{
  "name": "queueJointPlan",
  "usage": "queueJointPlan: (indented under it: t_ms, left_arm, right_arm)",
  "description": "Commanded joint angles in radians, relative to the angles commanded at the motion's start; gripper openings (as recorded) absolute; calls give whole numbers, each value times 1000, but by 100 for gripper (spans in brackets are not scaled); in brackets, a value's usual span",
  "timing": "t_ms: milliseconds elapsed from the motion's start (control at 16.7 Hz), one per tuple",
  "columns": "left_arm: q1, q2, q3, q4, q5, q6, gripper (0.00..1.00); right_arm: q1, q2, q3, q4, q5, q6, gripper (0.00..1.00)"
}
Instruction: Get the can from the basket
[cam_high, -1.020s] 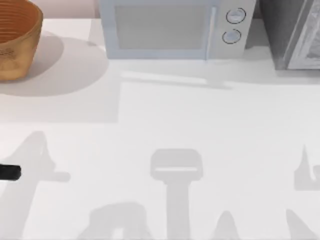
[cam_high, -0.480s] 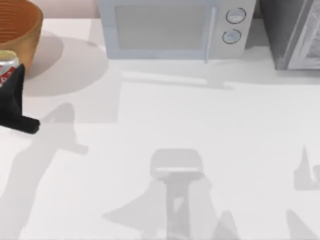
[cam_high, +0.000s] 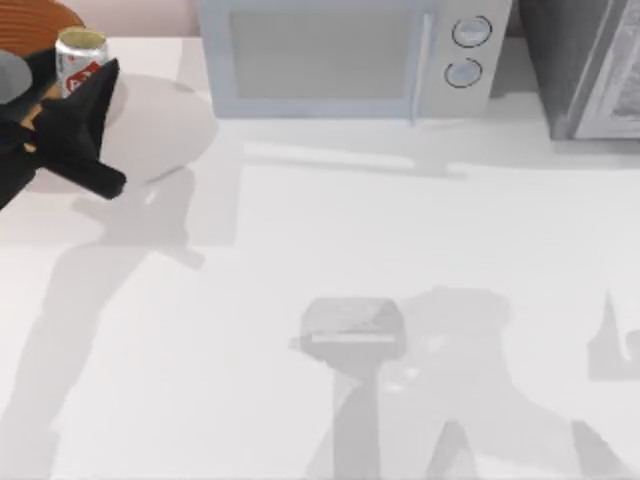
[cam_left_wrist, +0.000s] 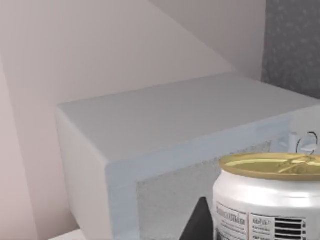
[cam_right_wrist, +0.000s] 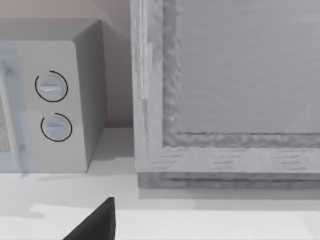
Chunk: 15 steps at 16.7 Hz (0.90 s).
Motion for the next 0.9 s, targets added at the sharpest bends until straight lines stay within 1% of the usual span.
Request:
queueJointPlan:
  t_ms: [420, 900]
  left_arm:
    - [-37, 291, 110, 169, 140, -1, 0]
    - [-73, 600, 203, 320, 315, -17, 0]
  right_arm:
    - [0, 0, 0, 0, 0, 0, 100]
    - [0, 0, 0, 0, 0, 0, 100]
